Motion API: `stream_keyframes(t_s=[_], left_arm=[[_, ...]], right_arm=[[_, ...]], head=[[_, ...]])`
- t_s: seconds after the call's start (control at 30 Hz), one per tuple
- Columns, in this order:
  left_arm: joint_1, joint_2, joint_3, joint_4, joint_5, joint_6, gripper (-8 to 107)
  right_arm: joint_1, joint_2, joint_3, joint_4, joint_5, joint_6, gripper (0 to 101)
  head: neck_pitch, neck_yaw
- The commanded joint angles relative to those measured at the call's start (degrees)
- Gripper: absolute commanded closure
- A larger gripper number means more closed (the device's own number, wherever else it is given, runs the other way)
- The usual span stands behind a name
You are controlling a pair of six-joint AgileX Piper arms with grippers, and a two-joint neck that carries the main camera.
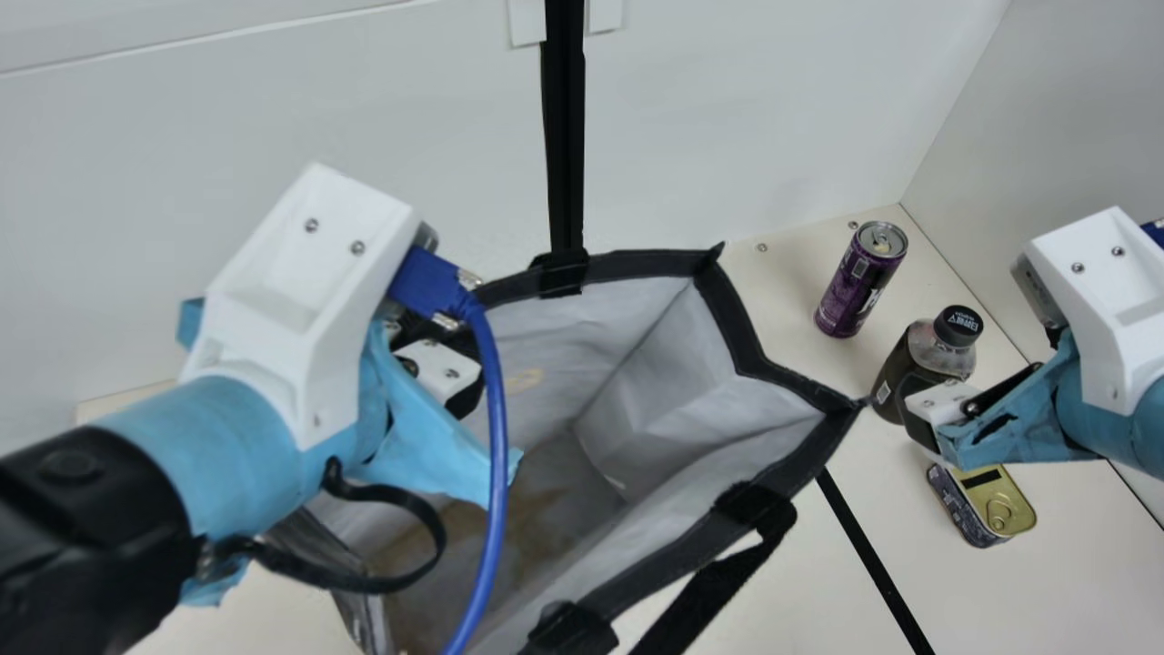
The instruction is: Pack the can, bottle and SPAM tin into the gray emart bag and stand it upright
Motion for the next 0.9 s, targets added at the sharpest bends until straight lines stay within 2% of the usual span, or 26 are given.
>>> stream_keyframes(t_s=[0.0,0.4,0.73,0.87], left_arm=[[-0.31,-0.74,0.86,5.03,-0.04,-1.55,107],[-2.63,-5.57,6.93,25.55,0.95,-11.8,107],[-3.64,-9.94,16.24,42.15,0.95,-21.26,107],[-3.81,-11.47,20.15,46.72,0.95,-24.46,107]], right_arm=[[0.0,0.0,0.0,0.0,0.0,0.0,6],[0.0,0.0,0.0,0.0,0.0,0.0,6],[0.0,0.0,0.0,0.0,0.0,0.0,6],[0.0,0.0,0.0,0.0,0.0,0.0,6]], head=[[-1.3,-0.14],[-1.3,-0.14],[-1.3,-0.14],[-1.3,-0.14]])
